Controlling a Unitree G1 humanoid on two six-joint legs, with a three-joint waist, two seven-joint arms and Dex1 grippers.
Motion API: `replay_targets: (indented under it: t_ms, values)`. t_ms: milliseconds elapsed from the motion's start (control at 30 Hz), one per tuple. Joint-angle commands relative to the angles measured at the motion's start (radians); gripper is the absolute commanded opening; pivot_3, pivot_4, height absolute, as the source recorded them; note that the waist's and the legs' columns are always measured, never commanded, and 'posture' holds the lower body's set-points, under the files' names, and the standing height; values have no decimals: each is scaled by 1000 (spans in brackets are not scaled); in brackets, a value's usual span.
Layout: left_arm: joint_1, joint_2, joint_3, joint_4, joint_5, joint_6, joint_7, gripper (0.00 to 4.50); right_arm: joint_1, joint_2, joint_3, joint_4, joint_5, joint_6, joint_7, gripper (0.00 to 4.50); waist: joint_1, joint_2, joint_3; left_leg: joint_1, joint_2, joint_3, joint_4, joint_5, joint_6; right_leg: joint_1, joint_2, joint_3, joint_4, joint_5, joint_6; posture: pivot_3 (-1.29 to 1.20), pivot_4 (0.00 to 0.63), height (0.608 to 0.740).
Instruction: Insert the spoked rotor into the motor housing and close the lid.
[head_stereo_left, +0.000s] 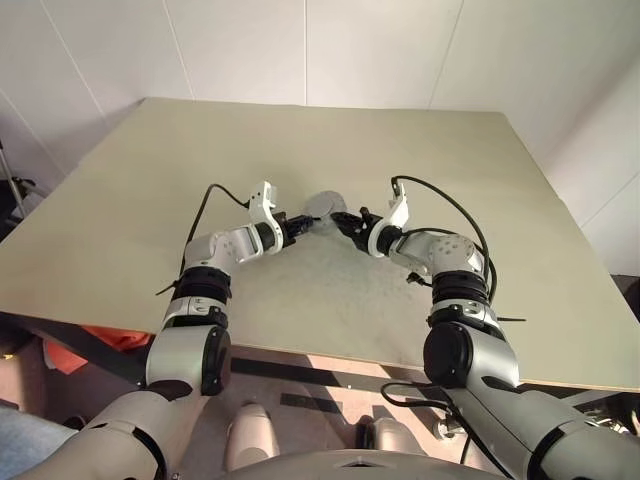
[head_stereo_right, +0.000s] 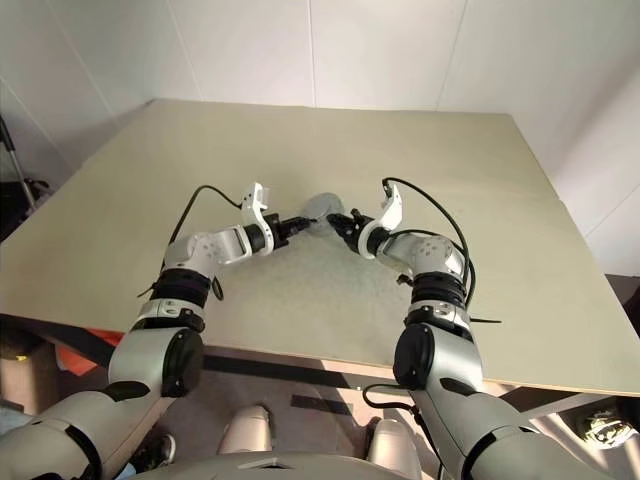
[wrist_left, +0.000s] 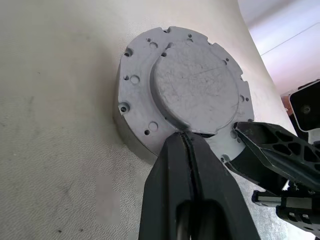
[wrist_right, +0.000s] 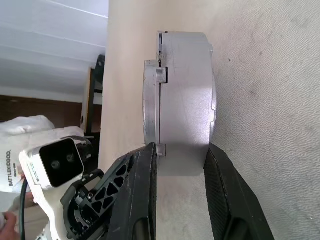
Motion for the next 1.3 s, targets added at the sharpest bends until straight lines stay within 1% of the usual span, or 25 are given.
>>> replay_targets:
  t_ms: [33,133,267,433,533,567,633,733,900,933,1100,1300]
  values:
    - [16,4,9,-120,-67,3,-74,0,-93,4,-49,-1,97,-44,4,1104,0,0,0,-2,0,0,0,0,0,-2,0,0,0,0,0,0,0,740]
    - [53,13,24,-182,-107,30,-82,0,-115,1,-73,16,125,-61,-6,1104,1,0,0,-8,0,0,1,0,1,-9,0,-1,3,0,0,0,0,740]
    - [102,16,54,-261,-166,62,-76,0,-132,0,-85,33,155,-67,-19,1104,1,0,0,-11,0,0,2,-1,3,-10,0,-1,4,0,0,0,0,740]
    - [146,5,181,-331,-313,105,-34,0,-157,-3,-113,45,212,-61,-36,1104,1,0,0,-13,0,0,5,-2,4,-11,0,-1,4,0,0,0,0,740]
    - [157,5,264,-335,-401,115,14,598,-156,-6,-103,35,225,-44,-41,1104,-1,0,0,-13,1,0,7,-2,4,-11,0,-1,5,0,0,0,0,740]
    - [161,8,286,-335,-421,113,27,908,-156,-7,-98,31,230,-35,-41,1104,-1,0,0,-13,1,0,7,-2,4,-11,0,-1,5,0,0,0,0,740]
    - [172,11,312,-340,-455,116,46,1598,-156,-9,-94,23,240,-20,-47,1104,-1,0,0,-14,1,0,9,-2,4,-11,0,-1,5,0,0,0,0,740]
    - [187,10,318,-344,-480,115,69,2679,-165,-10,-96,12,260,7,-57,1104,0,0,0,-15,1,-1,12,-2,4,-11,0,-1,5,0,0,0,0,740]
    - [177,-5,342,-306,-549,142,117,4410,-188,7,-91,-48,315,76,-86,1104,3,0,0,-17,2,-1,17,-2,4,-11,0,-1,7,1,1,0,0,740]
    - [173,-6,345,-298,-569,161,126,4485,-190,11,-91,-63,327,87,-94,1104,3,0,0,-17,2,-1,17,-2,4,-11,0,0,7,1,1,0,0,740]
    - [158,-2,356,-257,-640,213,144,4485,-187,24,-91,-129,379,132,-133,1104,12,0,0,-17,2,-1,17,-2,4,-11,0,0,7,1,2,0,0,740]
    - [129,4,382,-214,-739,252,123,4485,-155,40,-65,-191,408,174,-150,1104,18,0,0,-17,2,-1,17,-2,4,-11,0,0,7,2,3,0,0,740]
